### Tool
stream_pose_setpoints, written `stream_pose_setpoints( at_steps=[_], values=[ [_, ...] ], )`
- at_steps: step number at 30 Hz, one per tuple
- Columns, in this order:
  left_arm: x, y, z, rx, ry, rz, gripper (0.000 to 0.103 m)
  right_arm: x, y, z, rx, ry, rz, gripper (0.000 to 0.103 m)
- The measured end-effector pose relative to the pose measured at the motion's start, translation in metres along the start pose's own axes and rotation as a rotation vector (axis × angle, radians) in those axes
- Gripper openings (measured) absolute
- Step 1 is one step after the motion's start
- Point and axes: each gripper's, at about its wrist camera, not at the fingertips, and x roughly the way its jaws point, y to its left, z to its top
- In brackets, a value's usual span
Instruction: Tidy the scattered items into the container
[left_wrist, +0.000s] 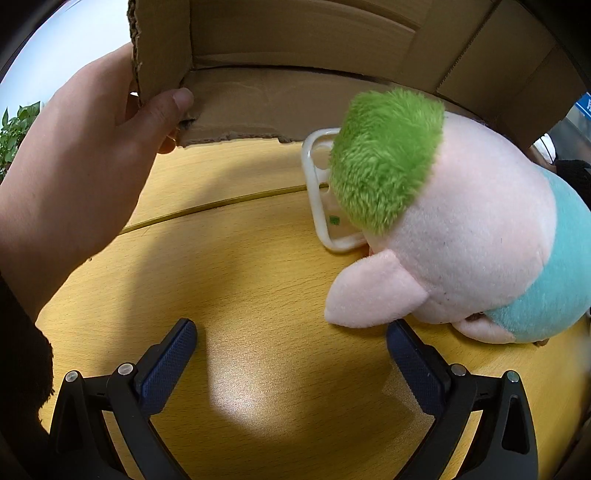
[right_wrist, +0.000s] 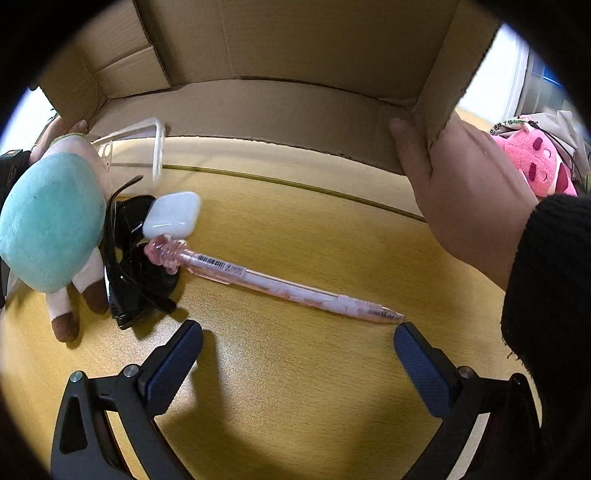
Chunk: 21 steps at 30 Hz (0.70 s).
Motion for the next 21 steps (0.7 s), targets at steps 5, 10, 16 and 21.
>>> stream_pose_setpoints(
  at_steps=[5, 10, 16, 21],
  values=[
    [0.0007, 0.0002, 0.0000, 0.000, 0.000, 0.000, 0.103, -0.0003, 0.0002, 0.0000, 0.000, 0.000, 0.000, 0.103],
    [0.0005, 0.0000, 0.0002, 0.000, 0.000, 0.000, 0.103, -0.0005, 0.0003, -0.0004, -0.001, 0.000, 0.000, 0.103],
    [0.0000, -0.0002, 0.0003, 0.000, 0.000, 0.000, 0.103, -0.0023, 0.0006, 0.0001, -0.001, 0.000, 0.000, 0.103],
    [0.0002, -0.0001, 0.0004, -0.001, 0.000, 0.000, 0.103, -0.0024, 0.0008, 0.0000, -0.001, 0.000, 0.000, 0.103]
  ],
)
